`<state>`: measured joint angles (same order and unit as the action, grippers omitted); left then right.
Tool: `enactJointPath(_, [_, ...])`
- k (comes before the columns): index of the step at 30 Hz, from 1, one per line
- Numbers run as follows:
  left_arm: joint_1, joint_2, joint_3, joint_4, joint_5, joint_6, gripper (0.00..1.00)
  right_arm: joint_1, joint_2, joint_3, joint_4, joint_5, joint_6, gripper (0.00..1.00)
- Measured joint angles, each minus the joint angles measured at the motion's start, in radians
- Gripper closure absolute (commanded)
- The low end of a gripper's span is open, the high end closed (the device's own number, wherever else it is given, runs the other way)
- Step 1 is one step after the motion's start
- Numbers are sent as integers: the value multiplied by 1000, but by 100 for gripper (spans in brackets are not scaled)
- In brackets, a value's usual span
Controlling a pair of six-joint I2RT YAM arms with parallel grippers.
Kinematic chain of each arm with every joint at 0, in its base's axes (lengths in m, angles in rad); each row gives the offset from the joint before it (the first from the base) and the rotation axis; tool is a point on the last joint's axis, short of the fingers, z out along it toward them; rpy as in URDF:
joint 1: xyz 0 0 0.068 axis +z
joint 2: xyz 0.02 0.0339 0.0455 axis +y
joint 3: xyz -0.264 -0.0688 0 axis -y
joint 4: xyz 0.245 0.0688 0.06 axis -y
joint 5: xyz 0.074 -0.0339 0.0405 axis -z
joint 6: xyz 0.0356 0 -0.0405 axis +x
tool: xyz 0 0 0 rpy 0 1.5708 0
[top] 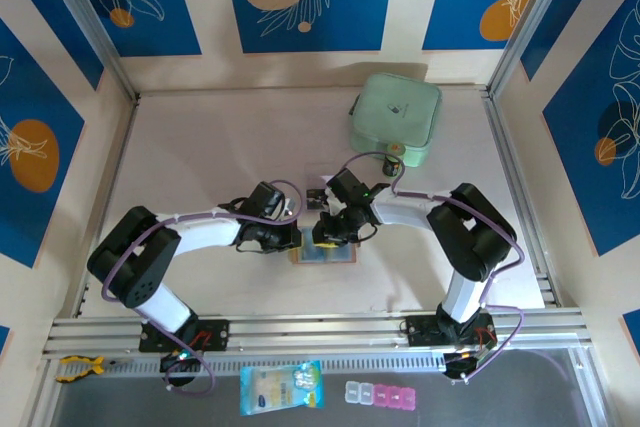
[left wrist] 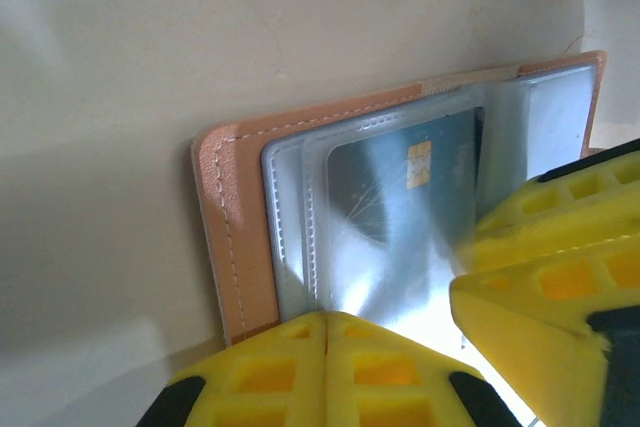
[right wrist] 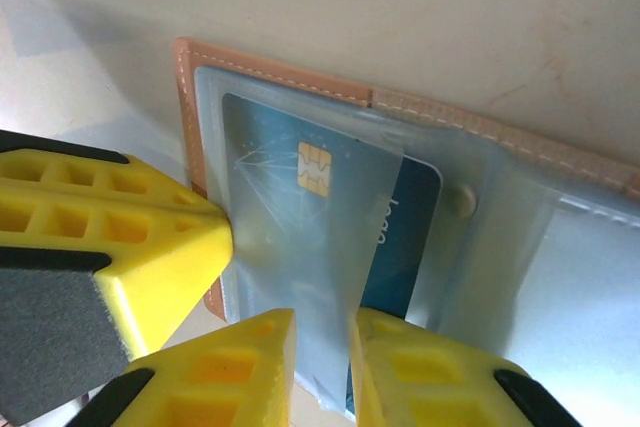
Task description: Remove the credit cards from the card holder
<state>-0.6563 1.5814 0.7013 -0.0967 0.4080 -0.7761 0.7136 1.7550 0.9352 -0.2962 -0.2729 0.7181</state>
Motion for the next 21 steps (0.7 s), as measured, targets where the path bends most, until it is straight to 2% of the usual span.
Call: enactJointPath(21, [0,0,0,0,0,0,99,0,11,49,-116,68,-42,78])
